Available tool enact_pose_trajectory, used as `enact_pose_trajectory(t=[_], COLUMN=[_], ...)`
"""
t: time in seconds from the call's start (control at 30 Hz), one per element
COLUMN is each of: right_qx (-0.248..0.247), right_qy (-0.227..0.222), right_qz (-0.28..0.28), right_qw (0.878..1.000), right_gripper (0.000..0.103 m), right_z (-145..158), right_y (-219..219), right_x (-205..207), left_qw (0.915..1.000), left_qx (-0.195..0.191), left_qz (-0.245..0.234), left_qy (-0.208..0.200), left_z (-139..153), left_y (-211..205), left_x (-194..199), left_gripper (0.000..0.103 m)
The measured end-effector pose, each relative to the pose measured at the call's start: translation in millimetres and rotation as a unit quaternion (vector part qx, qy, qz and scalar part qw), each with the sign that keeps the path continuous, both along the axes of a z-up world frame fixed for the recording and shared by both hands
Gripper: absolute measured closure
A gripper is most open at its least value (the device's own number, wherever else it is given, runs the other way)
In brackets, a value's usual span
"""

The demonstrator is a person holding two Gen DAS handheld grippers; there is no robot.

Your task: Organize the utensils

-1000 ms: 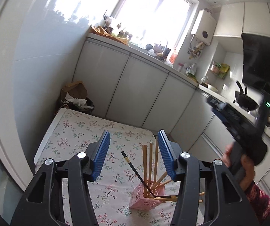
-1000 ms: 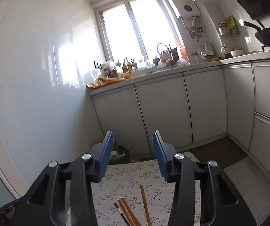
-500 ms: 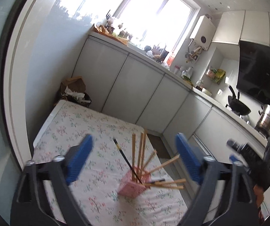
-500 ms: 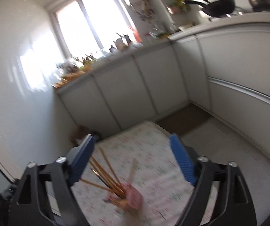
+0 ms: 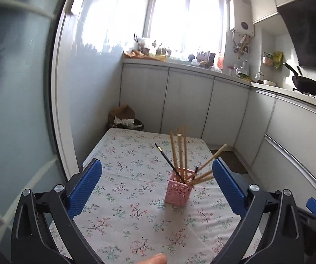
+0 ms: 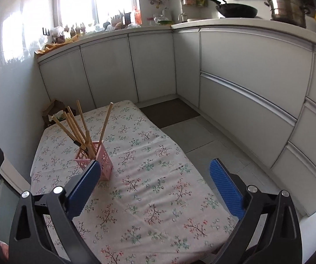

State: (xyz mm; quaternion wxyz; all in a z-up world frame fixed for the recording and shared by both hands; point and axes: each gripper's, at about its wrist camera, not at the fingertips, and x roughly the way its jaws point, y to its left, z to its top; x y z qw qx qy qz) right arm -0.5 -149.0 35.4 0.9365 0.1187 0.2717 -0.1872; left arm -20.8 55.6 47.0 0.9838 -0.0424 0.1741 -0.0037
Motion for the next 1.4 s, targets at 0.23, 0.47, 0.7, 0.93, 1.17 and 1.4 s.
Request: enact_pose_trajectory(t=[0.23,0.47,0.7,0.93,1.17,1.4], right_qx=[0.007,0.012,0.021,0.026,0.017,0.02], right_qy=[0.001,-0.011,-0.028,-0.018,-0.018,-0.011], right_qz=[-0.011,-0.042,-0.059,-0.081,-0.073,-0.069], right_qw=[1.0,0.999,0.998,0.996,0.997,0.997], right_gripper=[0.006,0.006,0.006,0.006,0.007,0.006], right_z=[9.0,16.6,25.2,25.9,28.9,28.2], right_y=[-3.4,-17.7,-25.9,-27.7,-22.0,-23.1], right_x=[-39.3,-65.3,-81.7,-80.7,-79.9,-77.0], left_qw=[0.9983,0.9989,0.9983,0.998,0.9973,0.9964], left_qx=[0.029,0.028,0.035,0.035,0.033,0.039], left_qz=[-0.042,-0.033,-0.03,-0.025,-0.023,-0.027], left_qy=[0.028,0.016,0.036,0.046,0.062,0.071], left_z=[11.6,13.4,11.4,11.0,9.4,7.8], left_y=[-20.7,-22.4,-22.3,-23.3,-23.0,-25.4], left_x=[-22.5,-38.9,-37.8,-39.6,-38.5,-38.1], left_gripper=[0.007,0.007,0.007,0.007,0.007,0.007])
